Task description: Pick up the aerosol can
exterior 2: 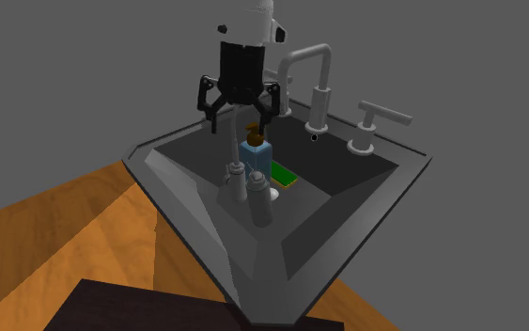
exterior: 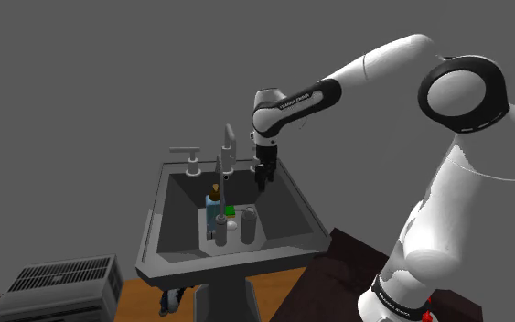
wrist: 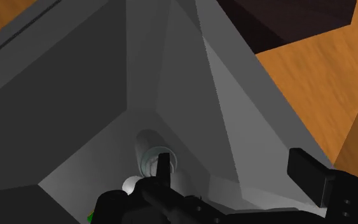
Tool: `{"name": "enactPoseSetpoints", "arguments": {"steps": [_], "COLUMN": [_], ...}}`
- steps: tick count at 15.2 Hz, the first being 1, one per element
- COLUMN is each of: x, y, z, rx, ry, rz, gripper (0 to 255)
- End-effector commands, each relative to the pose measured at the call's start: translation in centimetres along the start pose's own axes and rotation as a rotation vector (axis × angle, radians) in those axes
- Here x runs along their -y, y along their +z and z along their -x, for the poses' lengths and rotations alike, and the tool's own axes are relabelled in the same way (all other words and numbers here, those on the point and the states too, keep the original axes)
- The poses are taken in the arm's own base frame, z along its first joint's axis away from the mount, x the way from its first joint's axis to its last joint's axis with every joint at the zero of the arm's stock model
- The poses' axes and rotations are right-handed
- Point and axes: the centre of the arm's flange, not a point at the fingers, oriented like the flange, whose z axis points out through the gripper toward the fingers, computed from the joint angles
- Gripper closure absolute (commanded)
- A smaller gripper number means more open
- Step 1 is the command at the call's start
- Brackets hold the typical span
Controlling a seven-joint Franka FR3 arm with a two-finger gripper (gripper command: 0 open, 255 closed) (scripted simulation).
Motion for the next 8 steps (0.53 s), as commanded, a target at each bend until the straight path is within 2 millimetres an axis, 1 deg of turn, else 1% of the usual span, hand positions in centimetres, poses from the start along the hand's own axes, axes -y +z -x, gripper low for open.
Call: {"name": "enactPoseSetpoints", "arguments": {"steps": [1, 8], "x": [-1.2, -4.3], "y": [1.7, 8.2], "z": [-2.1, -9.0], "rx": [0.017, 0.074], "ry": [-0.009, -0.037], "rz": [-0.004, -0.020], "gripper": [0, 0]}}
